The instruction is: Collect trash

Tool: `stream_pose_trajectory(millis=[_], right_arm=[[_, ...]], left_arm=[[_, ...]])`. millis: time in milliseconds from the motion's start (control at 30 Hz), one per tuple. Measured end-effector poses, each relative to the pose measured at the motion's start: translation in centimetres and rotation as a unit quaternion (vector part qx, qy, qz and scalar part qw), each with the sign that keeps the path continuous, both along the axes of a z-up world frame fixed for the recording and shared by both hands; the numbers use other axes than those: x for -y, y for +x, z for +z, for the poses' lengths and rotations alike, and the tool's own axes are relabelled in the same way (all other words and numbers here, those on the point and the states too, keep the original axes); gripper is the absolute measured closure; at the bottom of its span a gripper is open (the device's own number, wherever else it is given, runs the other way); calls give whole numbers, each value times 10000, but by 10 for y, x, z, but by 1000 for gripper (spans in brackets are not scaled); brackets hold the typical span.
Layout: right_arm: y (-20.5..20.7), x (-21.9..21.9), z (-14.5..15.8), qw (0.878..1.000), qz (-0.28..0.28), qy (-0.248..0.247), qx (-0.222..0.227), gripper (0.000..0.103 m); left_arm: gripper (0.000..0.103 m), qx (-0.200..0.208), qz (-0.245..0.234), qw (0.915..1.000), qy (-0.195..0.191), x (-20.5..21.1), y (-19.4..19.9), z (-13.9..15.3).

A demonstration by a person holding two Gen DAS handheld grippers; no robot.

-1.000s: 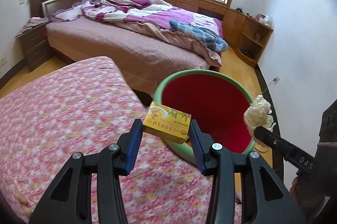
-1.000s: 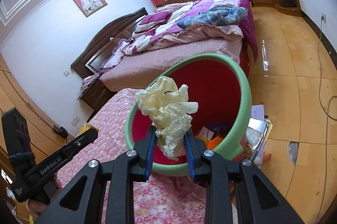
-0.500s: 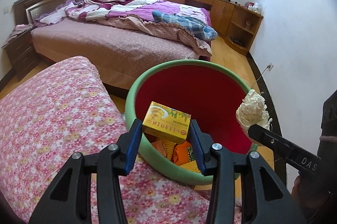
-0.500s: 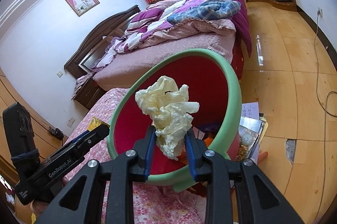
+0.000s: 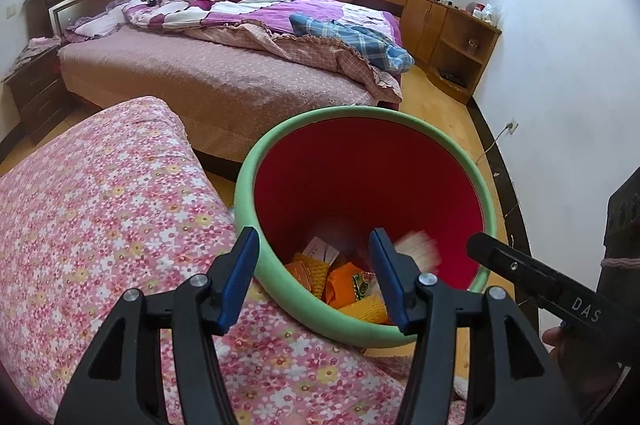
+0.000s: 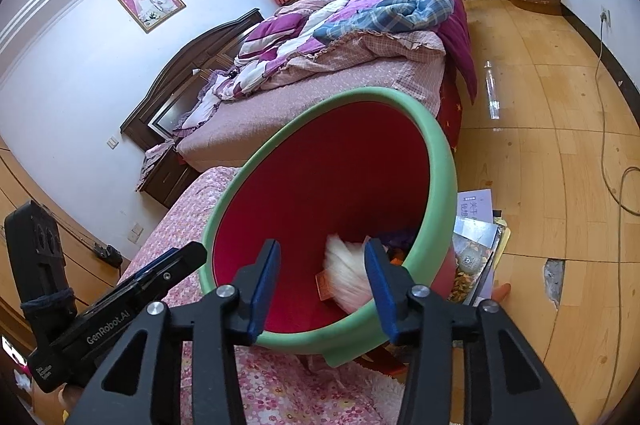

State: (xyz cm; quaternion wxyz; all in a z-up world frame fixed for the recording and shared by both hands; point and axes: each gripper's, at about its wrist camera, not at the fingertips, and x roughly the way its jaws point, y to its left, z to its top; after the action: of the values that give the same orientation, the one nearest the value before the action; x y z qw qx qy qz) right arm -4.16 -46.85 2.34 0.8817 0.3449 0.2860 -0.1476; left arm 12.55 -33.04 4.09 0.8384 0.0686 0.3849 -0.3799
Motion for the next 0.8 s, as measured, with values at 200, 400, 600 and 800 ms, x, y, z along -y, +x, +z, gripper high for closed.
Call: stream_pose_trajectory(millis=[200, 400, 600, 800], right_arm=[[1, -10, 8, 9999, 72, -62, 31, 51], [-1, -29, 21, 9995, 216, -231, 77, 44], [-5, -49, 34, 9984, 397, -359, 185, 37], [-5, -79, 48, 9957, 717, -498, 294, 34]], left_arm=[[46, -45, 157, 9999, -35, -17, -6, 7], [45, -47, 363, 9993, -68, -41, -11, 15], [45, -12, 693, 9975, -149, -76, -19, 28], [45, 91, 1060, 9942, -184, -113, -31, 41]])
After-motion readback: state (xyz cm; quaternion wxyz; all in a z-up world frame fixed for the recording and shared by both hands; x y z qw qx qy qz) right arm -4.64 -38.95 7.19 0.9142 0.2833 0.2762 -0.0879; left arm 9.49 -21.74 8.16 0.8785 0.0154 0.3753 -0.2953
